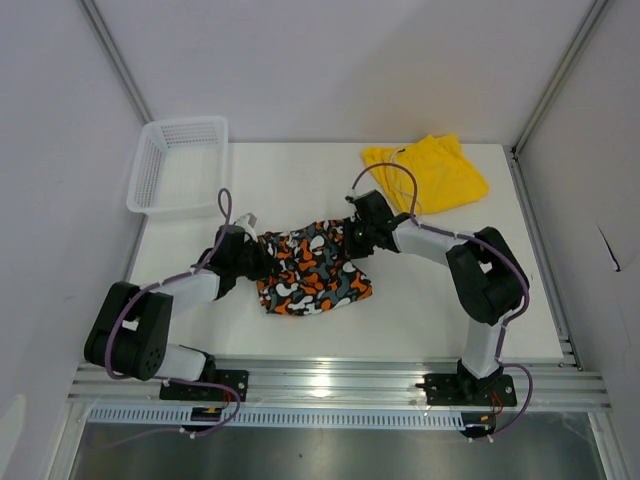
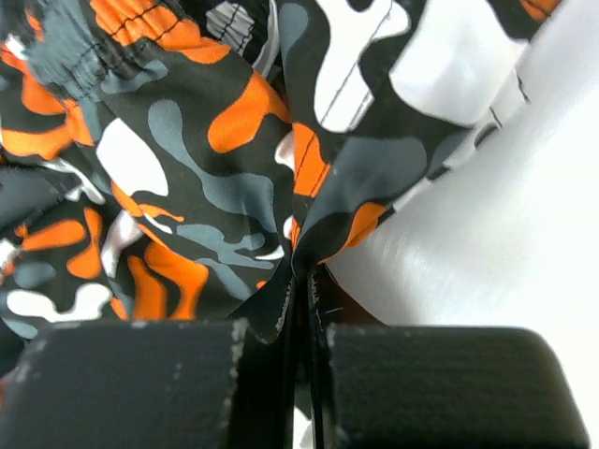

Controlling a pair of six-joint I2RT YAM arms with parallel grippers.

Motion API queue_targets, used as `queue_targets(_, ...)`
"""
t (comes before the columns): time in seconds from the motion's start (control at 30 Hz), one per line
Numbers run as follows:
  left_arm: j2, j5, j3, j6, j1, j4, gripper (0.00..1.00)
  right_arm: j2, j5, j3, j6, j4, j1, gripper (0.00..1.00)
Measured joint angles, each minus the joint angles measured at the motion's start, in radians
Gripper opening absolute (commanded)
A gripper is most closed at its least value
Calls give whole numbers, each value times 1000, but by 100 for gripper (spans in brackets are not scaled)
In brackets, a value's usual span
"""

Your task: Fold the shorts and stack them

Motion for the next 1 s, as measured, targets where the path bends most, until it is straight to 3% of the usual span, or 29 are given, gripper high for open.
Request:
queue_targets(0.3,82,-138,243,-64,-111,-70,0,21,87,271,-52,-145,-57,0)
queue_targets(0.5,207,-201,482,-128,-173,-100,0,73,82,417,-75,-211,-167,0)
queue_targets(0.77,466,-229,830,-208,-268,-106,0,146,70,653,-116,-328,-315,0)
queue_targets(1.0,744,-215,1178,-278,-321,-48,0,218,28,826,-120,-335,-461,0)
